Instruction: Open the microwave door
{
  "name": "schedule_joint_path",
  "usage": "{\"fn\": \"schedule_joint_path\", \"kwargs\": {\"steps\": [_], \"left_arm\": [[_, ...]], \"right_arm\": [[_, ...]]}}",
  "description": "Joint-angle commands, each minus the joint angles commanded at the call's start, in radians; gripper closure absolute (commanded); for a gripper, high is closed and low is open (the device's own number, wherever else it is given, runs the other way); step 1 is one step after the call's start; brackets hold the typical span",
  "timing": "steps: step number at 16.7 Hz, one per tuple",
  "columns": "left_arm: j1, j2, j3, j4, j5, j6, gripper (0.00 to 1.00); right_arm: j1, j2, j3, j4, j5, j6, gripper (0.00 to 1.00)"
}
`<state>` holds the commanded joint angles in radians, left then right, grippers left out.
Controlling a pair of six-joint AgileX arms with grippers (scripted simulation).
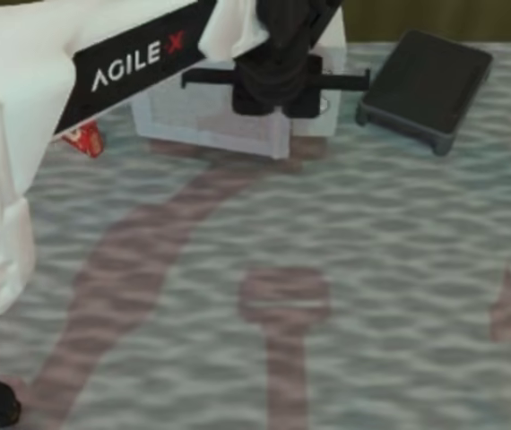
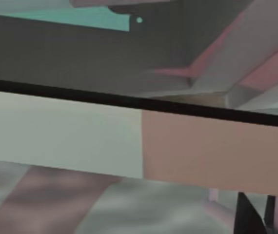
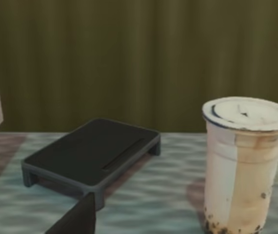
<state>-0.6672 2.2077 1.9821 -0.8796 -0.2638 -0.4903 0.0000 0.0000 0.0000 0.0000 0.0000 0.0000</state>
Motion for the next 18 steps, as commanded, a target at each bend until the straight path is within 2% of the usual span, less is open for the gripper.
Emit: {"fn": "schedule_joint_path", "kwargs": {"steps": [4,18], "left_arm": [[0.007,-0.053,-0.089,0.046,0.021,0.052,1.00],[0.007,-0.056,-0.094,0.049,0.022,0.055,1.00]], "right_arm": [[0.000,0.000,0.000,0.000,0.000,0.000,0.00],[0.000,0.000,0.000,0.000,0.000,0.000,0.00]]}}
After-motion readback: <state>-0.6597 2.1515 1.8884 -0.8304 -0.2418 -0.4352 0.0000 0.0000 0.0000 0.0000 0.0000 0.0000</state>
